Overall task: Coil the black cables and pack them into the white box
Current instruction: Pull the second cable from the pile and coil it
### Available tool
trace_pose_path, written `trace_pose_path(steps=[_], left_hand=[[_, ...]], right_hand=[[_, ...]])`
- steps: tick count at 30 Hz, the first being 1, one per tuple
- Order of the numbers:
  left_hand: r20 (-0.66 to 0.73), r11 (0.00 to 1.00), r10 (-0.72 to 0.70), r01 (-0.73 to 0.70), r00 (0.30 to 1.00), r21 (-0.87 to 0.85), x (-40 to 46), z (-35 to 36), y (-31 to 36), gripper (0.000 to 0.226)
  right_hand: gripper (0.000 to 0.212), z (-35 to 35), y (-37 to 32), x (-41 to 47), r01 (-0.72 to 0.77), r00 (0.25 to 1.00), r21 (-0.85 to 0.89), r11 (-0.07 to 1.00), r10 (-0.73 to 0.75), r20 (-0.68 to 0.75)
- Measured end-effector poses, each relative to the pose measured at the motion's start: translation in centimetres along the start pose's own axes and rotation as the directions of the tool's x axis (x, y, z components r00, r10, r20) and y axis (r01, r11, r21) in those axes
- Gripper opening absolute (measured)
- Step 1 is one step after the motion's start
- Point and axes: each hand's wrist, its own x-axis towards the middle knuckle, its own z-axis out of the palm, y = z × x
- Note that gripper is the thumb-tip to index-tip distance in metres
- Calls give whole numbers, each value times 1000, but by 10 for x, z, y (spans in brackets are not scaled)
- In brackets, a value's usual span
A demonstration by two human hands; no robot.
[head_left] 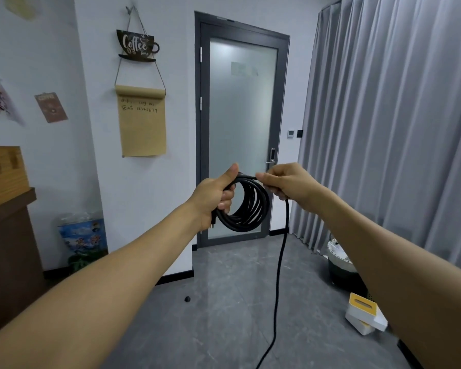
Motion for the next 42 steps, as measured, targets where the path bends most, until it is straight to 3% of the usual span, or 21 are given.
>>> trace_pose_path(steps=[5,10,15,19,25,27,30,34,38,42], left_hand=[[-15,999,-14,13,1000,-31,1,1,-3,45],[-73,990,-41,31,996,-137,3,-11,-7,44],[-213,944,-72,-2,974,-331,8,-40,0,42],[-331,933,-109,-18,937,-359,10,-61,-3,43],[-452,920,-118,-74,884,-385,14,-68,-3,41],[-507,925,-125,-84,853,-370,15,-71,-3,42],[-632,970,-90,-77,770,-232,19,-72,-5,43],[-734,995,75,-96,675,14,30,-65,-5,47],[-721,978,184,-51,668,202,32,-49,-8,53],[-637,967,172,-6,752,255,31,-39,-16,55]], right_hand=[[32,-3,17,-7,-82,996,124,989,75,56],[36,-4,39,-18,-174,984,111,978,168,66],[40,-4,69,-33,-251,967,-4,968,251,-35],[33,-6,80,-37,-267,960,16,963,268,-86],[26,3,76,-37,-283,958,40,958,285,-42],[26,7,73,-35,-245,969,-6,969,245,-35],[24,12,59,-25,-102,993,-274,956,84,-77],[25,26,22,-15,133,991,-620,773,-85,108],[22,41,-15,-15,330,923,-631,703,-99,372],[21,43,-36,-12,413,888,-503,759,-214,407]])
